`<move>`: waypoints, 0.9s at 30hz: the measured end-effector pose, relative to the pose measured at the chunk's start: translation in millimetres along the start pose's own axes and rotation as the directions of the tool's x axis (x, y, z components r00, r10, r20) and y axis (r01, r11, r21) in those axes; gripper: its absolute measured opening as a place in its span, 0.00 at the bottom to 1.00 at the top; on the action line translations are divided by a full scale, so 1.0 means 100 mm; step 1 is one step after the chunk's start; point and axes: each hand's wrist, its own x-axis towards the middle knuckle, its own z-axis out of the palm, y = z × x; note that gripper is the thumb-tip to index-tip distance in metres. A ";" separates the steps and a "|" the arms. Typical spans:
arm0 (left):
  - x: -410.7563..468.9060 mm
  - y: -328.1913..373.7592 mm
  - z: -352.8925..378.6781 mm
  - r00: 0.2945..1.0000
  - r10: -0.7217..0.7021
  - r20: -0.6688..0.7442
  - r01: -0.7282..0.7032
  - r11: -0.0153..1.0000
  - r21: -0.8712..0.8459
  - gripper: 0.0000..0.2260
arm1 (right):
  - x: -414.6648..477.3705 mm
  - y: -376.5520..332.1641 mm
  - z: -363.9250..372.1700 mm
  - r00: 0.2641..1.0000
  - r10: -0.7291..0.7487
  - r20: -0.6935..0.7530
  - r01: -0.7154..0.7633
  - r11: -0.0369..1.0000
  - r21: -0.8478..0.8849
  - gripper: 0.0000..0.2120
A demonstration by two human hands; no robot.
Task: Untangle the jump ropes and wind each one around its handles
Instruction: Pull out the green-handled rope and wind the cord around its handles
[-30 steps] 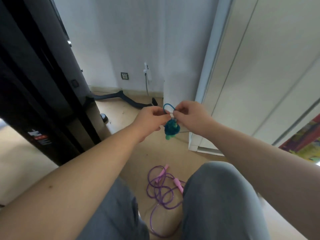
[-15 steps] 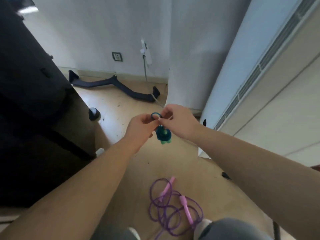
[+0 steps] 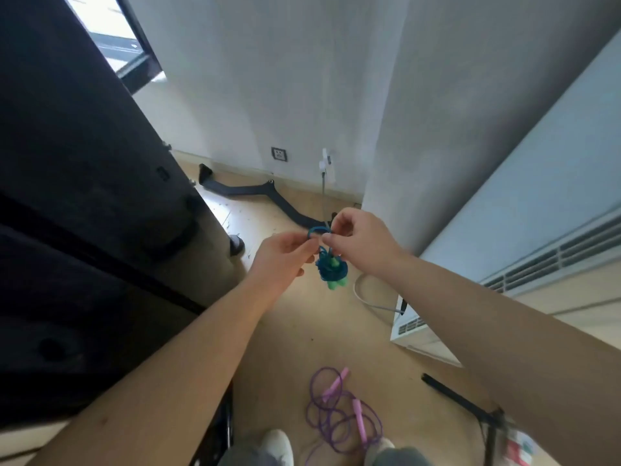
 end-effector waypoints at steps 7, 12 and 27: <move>-0.47 1.81 -0.48 0.997 0.039 -0.071 -0.044 0.997 -0.070 0.05 | -0.05 -1.62 -1.02 0.995 -0.102 0.008 0.102 0.995 0.015 0.13; -0.70 2.84 -0.75 0.990 0.088 -0.113 -0.089 0.996 -0.003 0.04 | -0.10 -2.44 -1.69 0.977 -0.197 -0.086 0.196 0.980 -0.013 0.08; 0.12 4.15 -1.56 0.943 0.208 -0.259 -0.192 0.978 0.087 0.06 | 1.05 -3.71 -2.23 0.960 -0.247 -0.130 0.252 0.968 0.022 0.04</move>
